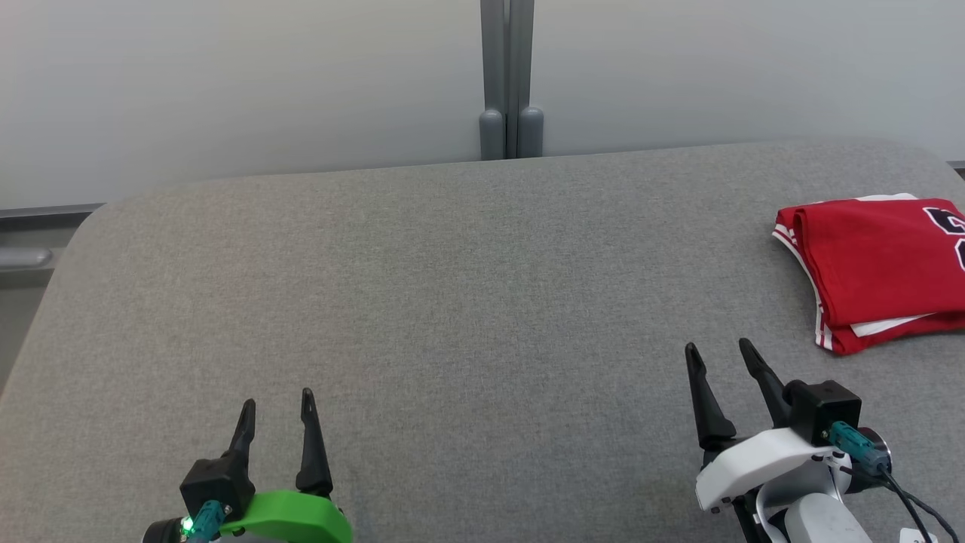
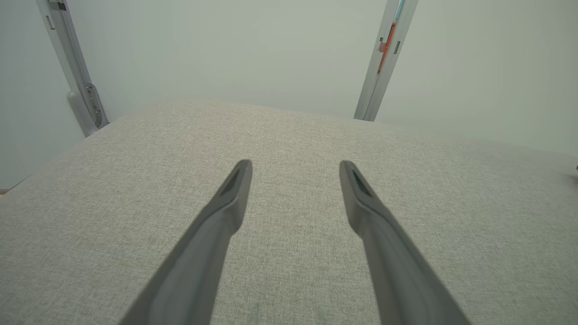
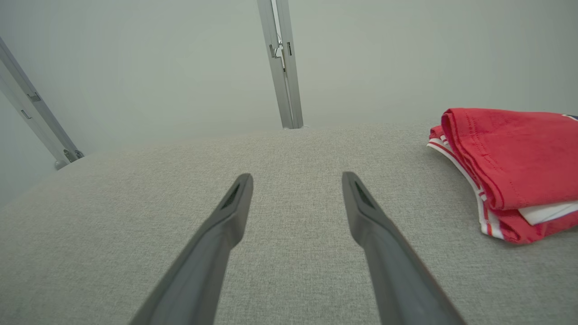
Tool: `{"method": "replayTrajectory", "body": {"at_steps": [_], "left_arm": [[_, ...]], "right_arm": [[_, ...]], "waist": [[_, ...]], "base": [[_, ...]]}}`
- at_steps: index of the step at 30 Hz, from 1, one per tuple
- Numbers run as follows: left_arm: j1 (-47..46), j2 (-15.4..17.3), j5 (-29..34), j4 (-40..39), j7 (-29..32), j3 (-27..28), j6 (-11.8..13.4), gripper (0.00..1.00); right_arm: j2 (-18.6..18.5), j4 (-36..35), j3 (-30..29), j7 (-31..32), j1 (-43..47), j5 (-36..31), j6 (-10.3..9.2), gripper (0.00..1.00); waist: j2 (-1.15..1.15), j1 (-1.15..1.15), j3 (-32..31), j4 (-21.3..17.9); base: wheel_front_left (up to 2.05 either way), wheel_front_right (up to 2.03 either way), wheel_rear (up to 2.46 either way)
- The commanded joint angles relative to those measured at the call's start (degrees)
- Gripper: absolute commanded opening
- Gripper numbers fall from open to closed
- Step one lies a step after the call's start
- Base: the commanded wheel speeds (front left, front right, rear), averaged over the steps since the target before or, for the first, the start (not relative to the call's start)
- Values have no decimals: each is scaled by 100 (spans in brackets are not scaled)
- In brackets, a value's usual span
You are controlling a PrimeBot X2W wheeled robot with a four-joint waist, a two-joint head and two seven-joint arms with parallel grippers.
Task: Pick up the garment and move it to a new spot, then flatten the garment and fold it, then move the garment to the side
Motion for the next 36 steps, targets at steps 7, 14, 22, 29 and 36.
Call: {"method": "replayTrajectory", "body": {"at_steps": [7,14,22,29,36], "left_arm": [[26,-3,-26,161,21,13,-5,0],[-38,-3,-717,147,231,173,-135,0],[-101,-3,-1466,90,445,335,-277,0],[-153,-2,-2055,48,609,461,-388,0],[-206,-2,-2615,10,770,585,-496,0]], "right_arm": [[15,124,0,15,65,25,1,0],[15,96,-105,201,47,780,1,0],[12,26,-211,392,25,1599,0,0],[10,-23,-296,544,3,2240,-1,0],[7,-68,-378,690,-21,2854,-1,0]], "waist": [[0,0,-5,-3],[0,0,4,2],[0,0,15,7],[0,0,24,12],[0,0,34,17]], "base": [[0,0,0],[0,0,0],[0,0,0],[0,0,0],[0,0,0]]}}
